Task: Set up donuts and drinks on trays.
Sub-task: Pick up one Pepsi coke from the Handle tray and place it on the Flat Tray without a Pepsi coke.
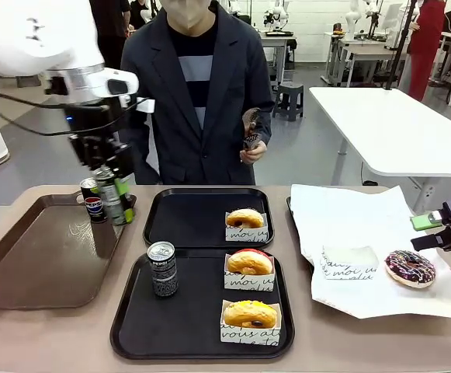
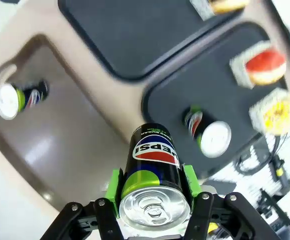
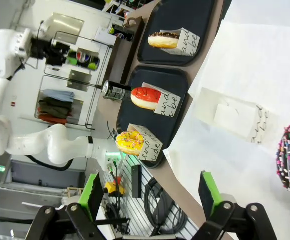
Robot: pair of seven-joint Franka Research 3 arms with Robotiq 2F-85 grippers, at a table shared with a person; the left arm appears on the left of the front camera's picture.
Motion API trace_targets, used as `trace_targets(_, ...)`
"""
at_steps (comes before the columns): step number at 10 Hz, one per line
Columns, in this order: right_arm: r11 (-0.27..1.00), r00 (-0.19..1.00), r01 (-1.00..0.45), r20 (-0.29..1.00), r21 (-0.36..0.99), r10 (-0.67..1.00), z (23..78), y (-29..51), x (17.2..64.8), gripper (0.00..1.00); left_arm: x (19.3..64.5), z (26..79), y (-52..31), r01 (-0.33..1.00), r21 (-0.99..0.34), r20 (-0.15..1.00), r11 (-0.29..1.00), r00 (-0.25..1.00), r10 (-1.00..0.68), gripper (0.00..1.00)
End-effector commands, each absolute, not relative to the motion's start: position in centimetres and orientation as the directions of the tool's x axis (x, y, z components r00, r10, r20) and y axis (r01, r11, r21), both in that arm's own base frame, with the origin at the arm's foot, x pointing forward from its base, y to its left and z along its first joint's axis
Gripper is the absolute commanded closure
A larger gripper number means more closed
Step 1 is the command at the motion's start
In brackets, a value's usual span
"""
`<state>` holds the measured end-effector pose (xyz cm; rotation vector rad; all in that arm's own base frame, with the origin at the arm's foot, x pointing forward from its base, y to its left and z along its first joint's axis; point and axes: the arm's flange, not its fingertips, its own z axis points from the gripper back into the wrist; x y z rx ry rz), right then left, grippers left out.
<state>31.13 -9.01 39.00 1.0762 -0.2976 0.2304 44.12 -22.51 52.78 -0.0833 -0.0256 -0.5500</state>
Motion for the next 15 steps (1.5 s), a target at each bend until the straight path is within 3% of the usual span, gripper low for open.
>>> trace_targets(1, 0.436, 0.929, -0.344, 0.370, 0.832, 0.026, 38.8, -8.8, 31.4, 0.00, 49.8, 52.3, -26.7, 0.477, -0.044, 0.058, 0.878, 0.878, -0.474, 0.42)
trace_targets(4, 0.436, 0.929, -0.344, 0.370, 0.832, 0.026, 38.8, -8.8, 31.4, 0.00, 52.2, 49.7, -29.2, 0.449, -0.027, 0.082, 0.893, 0.892, -0.445, 0.42)
trace_targets(5, 0.436, 0.929, -0.344, 0.370, 0.832, 0.026, 38.8, -8.8, 31.4, 0.00, 52.0, 49.3, -28.6, 0.429, 0.000, 0.040, 0.903, 0.902, -0.429, 0.42)
trace_targets(7, 0.436, 0.929, -0.344, 0.370, 0.832, 0.026, 38.8, -8.8, 31.4, 0.00, 47.4, 50.2, -24.0, 0.461, 0.000, -0.062, 0.888, 0.886, -0.460, 0.42)
trace_targets(10, 0.436, 0.929, -0.344, 0.370, 0.832, 0.026, 38.8, -8.8, 31.4, 0.00, 39.8, 49.8, -18.3, 0.542, -0.002, -0.112, 0.840, 0.835, -0.539, 0.42)
trace_targets(15, 0.436, 0.929, -0.344, 0.370, 0.832, 0.026, 38.8, -8.8, 31.4, 0.00, 39.2, 49.5, -18.0, 0.533, 0.009, -0.141, 0.846, 0.839, -0.526, 0.42)
